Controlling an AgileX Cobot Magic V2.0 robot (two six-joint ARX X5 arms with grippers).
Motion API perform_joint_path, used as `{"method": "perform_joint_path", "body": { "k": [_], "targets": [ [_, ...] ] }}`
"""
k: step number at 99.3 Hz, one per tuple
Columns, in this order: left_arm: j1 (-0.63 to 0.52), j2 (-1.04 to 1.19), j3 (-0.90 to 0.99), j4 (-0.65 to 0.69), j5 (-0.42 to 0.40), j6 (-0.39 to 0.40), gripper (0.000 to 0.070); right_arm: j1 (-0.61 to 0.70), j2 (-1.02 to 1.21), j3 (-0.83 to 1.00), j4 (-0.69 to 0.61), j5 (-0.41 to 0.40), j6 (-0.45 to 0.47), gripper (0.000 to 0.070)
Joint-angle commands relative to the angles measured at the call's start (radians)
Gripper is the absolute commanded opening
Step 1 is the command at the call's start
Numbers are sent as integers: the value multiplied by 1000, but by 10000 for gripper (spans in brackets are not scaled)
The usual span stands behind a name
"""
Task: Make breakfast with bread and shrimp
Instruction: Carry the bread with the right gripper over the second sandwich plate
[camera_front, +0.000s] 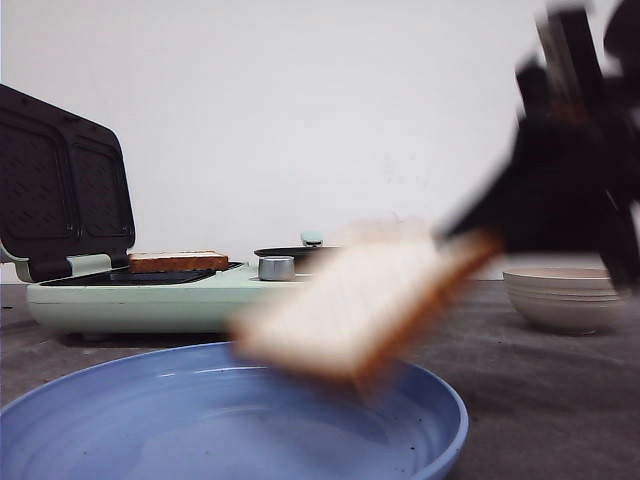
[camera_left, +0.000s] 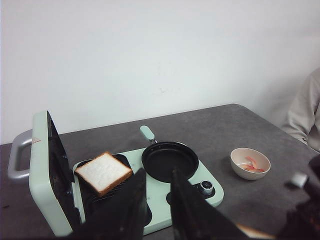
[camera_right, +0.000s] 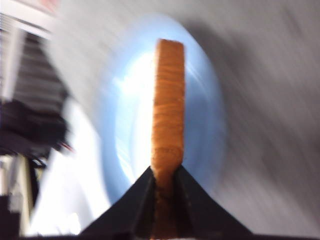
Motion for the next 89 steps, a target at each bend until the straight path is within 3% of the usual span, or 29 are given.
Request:
{"method": "perform_joint_path", "body": {
  "k": [1,19,38,47,67,89],
  "targets": [
    [-4,5,12,11,2,-2,10,3,-29,51,69,-12,89,2],
    [-4,5,12,19,1,-2,10,4,-48,159,216,12,247,2],
    [-4,5,12,20,1,-2,10,54,11,292,258,210,320,2],
    [-4,5,12,20,2,-2,10,92,79,358,259,266,320,2],
    [-4,5,12,19,2,2,10,181,319,505,285,311,382,2],
    [-4,5,12,3,8,2,10,253,583,648,498,314,568,2]
  ]
}}
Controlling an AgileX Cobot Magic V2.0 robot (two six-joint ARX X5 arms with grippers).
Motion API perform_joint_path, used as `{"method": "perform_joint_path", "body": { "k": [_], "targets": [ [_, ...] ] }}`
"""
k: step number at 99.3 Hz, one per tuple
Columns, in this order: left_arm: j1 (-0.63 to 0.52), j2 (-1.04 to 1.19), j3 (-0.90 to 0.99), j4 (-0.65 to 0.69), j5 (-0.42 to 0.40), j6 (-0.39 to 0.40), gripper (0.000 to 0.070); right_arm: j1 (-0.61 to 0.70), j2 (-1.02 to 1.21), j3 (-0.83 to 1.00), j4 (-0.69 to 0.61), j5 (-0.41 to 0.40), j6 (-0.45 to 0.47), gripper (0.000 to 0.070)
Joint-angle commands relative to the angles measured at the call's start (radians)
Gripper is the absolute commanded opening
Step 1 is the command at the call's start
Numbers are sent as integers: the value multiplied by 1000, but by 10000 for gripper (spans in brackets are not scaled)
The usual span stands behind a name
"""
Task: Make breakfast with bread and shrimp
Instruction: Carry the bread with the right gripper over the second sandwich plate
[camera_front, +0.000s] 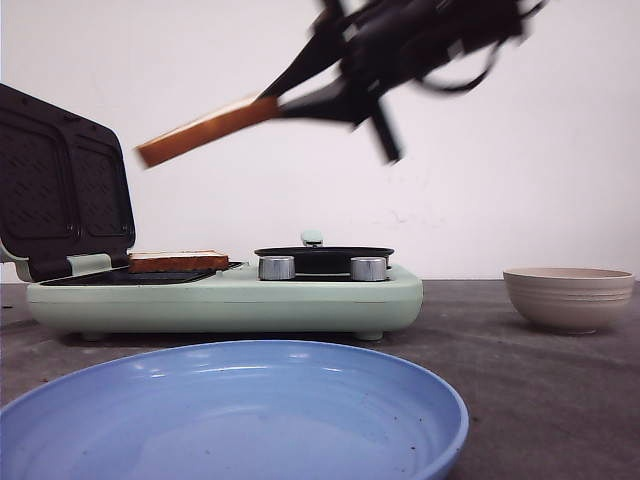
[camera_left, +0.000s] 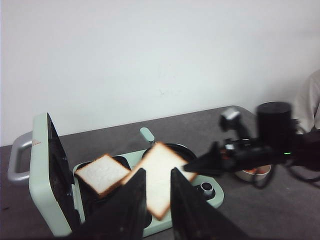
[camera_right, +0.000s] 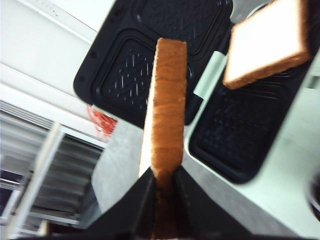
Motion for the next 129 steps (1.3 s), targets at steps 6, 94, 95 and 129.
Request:
{"method": "perform_joint_path", "body": {
  "k": [6,94,95,129],
  "targets": [
    [-4,5,12,-13,10,2,10,37,107,91,94,8,142,2],
    [-4,0,12,-45,13,1,10,130,257,180,-3,351,439,2],
    [-4,0,12,-45,13,1,10,130,259,180,-2,351,441,2],
    [-4,0,12,-45,28,1,10,151,298,183,6,335,488,2]
  ]
}}
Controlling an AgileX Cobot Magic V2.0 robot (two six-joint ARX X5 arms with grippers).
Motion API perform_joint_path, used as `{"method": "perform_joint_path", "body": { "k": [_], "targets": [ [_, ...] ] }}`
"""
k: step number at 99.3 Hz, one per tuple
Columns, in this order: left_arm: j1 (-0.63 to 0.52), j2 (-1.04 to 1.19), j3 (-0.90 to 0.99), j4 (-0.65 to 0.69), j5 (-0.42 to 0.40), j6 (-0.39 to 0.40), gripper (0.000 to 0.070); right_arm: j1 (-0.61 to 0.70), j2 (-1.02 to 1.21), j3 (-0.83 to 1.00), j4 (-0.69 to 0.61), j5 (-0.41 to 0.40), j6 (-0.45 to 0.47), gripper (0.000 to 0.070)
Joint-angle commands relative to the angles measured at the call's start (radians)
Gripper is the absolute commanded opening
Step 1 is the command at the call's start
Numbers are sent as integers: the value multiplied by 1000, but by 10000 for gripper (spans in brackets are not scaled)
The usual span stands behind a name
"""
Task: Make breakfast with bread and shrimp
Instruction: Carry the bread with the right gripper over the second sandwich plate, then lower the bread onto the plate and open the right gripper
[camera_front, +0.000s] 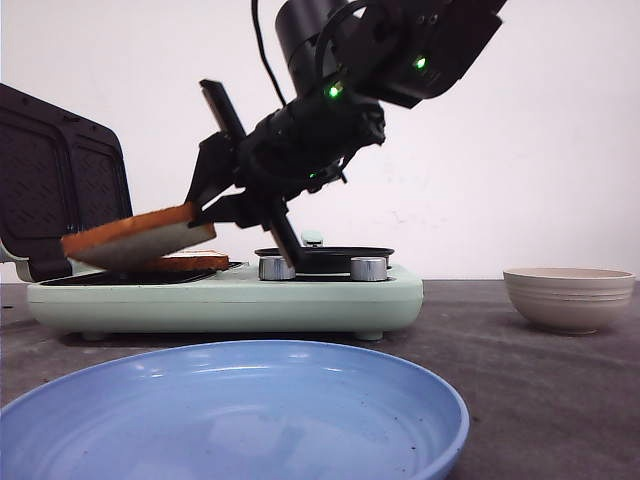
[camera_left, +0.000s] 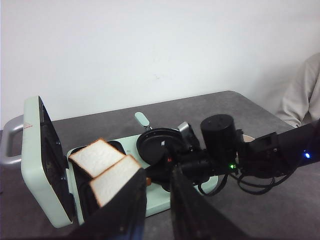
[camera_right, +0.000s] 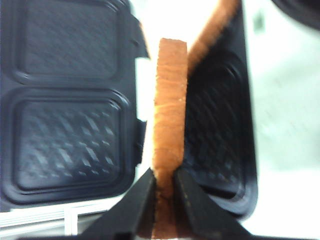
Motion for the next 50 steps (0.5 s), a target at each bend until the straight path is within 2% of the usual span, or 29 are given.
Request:
{"method": "perform_joint_path", "body": {
  "k": [1,29,34,38,46,50],
  "targets": [
    [-4,0,12,10,3,1,10,12,29,27,18,-4,18,2],
    [-4,0,12,-3,4,1,10,13,29,28,48,7,19,3],
    [-4,0,12,-5,4,1,10,13,29,28,50,0,19,26],
    [-4,0,12,-5,7,1,10,13,29,28,50,-3,19,118],
    [-4,0,12,-5,14,2,10,12,29,28,49,-31,18,440],
    [-4,0,12,-6,14,1,10,12,29,28,48,-39,18,554]
  ]
}}
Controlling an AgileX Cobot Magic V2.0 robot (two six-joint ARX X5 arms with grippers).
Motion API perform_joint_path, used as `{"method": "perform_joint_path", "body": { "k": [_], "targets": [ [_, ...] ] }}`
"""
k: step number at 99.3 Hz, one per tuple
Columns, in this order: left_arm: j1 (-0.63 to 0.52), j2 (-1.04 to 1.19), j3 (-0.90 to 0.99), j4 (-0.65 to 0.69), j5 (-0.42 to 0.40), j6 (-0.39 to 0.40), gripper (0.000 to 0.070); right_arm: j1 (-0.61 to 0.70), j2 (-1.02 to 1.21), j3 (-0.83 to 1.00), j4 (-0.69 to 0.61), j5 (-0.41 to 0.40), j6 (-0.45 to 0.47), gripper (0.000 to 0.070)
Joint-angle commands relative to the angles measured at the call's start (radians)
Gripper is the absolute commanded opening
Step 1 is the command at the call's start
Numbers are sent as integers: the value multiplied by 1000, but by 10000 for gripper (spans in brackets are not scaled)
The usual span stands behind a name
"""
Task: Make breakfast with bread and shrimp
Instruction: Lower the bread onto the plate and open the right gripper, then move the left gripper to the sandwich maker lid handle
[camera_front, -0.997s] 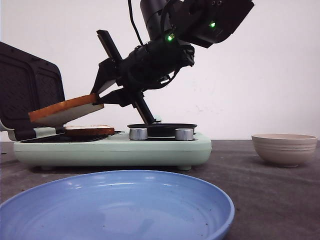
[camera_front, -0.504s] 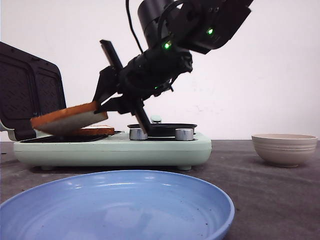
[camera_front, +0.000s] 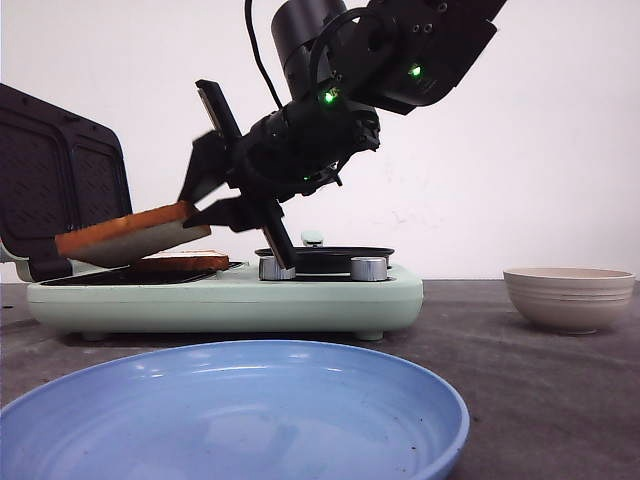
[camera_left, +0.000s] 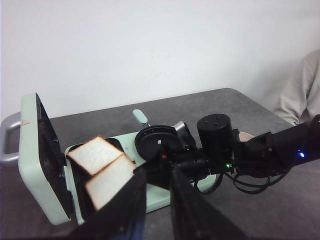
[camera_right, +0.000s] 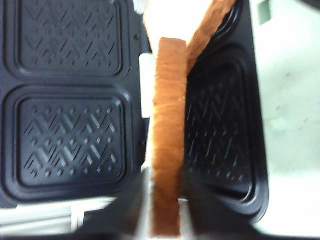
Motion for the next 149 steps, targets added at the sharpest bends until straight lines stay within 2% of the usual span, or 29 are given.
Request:
{"method": "perform_joint_path", "body": {
  "k": [1,4,14,33,57,73,76,78,85,90,91,101,114,121,127,134,142,149],
  "targets": [
    [-4,0,12,3,7,2,10,11,21,26,10,-15,10,570],
    [-4,0,12,2,12,2,10,11,21,26,11,-29,7,589],
    [-4,0,12,-2,21,2,10,5,21,27,24,-68,-2,590],
    [-4,0,12,-1,20,6,10,-31,7,31,96,-213,5,591],
    [-4,0,12,6,18,6,10,-113,-24,35,45,-239,2,590],
    [-4,0,12,5,12,6,10,-188,-33,35,85,-330,3,583],
    [-4,0,12,6,0,7,10,-201,-40,35,108,-350,1,541],
    [-4,0,12,7,-13,10,10,-210,-45,35,128,-362,-5,485],
    [-4,0,12,13,-76,32,10,-237,-77,35,200,-402,-49,203],
    [-4,0,12,20,-128,46,10,-253,-111,35,238,-420,-96,10],
    [-4,0,12,21,-140,48,10,-256,-119,35,245,-421,-105,0],
    [-4,2,12,29,-259,52,10,-278,-217,35,290,-416,-184,2],
    [-4,2,-12,70,-481,55,10,-291,-362,34,309,-395,-320,2],
    [-4,1,-34,86,-515,56,10,-291,-451,34,263,-392,-442,2],
    [-4,0,-64,87,-506,51,10,-289,-539,34,155,-382,-577,2],
    [-4,0,-108,89,-489,39,10,-277,-646,34,-65,-319,-780,2],
    [-4,0,-163,105,-452,15,10,-253,-765,34,-366,-156,-1040,2],
    [-4,0,-209,135,-441,-5,10,-236,-847,34,-590,-3,-1209,2]
  ]
}}
